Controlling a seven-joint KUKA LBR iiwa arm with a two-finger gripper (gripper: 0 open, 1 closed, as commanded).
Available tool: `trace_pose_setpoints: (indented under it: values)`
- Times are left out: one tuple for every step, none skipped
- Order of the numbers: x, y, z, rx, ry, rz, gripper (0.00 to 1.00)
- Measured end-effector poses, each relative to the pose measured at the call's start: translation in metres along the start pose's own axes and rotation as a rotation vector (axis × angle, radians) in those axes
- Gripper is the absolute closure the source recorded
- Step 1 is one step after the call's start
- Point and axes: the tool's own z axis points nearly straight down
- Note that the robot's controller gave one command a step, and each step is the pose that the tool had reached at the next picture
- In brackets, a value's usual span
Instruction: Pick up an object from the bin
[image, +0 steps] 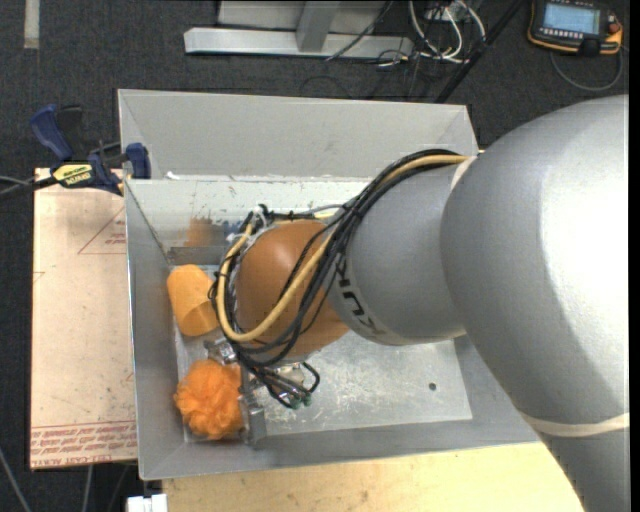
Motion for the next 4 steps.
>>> trace_pose_setpoints:
  values:
    - [-0.013, 0.008, 0.016, -0.001, 0.003, -0.238, 1.0]
    - [-0.013, 0.008, 0.016, -0.001, 0.004, -0.238, 0.0]
    - [-0.013, 0.008, 0.016, -0.002, 0.004, -0.238, 0.0]
    - [-0.011, 0.012, -0.02, -0.002, 0.014, -0.239, 0.0]
